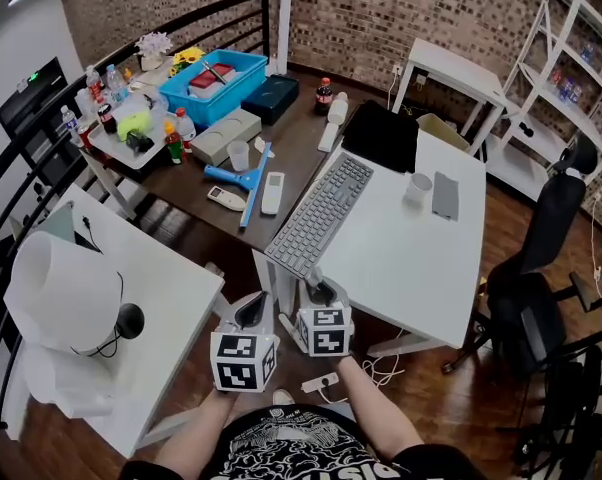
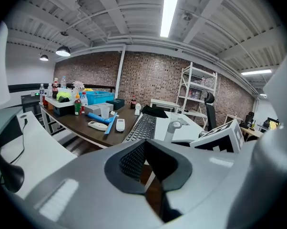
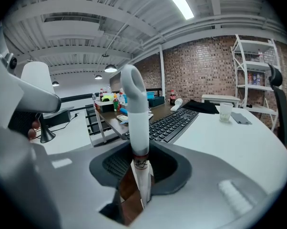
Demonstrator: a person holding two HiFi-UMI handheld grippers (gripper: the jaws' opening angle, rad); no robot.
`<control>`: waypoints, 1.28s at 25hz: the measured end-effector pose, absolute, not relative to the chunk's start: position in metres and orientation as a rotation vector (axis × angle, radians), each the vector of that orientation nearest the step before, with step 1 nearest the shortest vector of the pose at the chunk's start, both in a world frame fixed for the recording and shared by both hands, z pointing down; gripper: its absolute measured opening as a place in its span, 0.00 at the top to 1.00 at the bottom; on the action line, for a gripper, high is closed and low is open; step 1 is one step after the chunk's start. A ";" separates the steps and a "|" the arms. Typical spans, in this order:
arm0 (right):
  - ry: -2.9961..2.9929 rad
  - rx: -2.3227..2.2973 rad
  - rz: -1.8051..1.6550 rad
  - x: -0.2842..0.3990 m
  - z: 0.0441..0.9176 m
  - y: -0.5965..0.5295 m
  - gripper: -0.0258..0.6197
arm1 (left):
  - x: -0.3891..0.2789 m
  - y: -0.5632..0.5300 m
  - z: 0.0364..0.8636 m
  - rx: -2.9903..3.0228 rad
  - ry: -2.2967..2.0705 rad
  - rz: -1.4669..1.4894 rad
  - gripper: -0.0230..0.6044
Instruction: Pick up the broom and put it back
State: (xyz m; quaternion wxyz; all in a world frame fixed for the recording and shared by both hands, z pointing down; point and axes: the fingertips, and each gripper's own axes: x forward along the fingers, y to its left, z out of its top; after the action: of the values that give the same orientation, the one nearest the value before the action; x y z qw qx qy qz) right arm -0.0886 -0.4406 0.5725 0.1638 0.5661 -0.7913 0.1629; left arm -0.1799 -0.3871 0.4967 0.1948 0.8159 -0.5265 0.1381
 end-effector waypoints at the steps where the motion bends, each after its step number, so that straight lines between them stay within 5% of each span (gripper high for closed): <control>1: -2.257 1.615 0.470 -0.089 0.573 -0.442 0.81 | -0.181 -0.388 0.497 2.286 -1.477 0.386 0.96; 32: -2.242 1.580 0.484 -0.085 0.582 -0.474 0.76 | -0.183 -0.408 0.489 2.302 -1.489 0.376 0.96</control>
State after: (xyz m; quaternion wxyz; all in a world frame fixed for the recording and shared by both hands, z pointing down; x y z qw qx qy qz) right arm -0.0847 -0.4743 0.5817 0.1775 0.5582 -0.7922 0.1711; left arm -0.1828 -0.4080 0.4885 0.1860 0.8173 -0.5287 0.1334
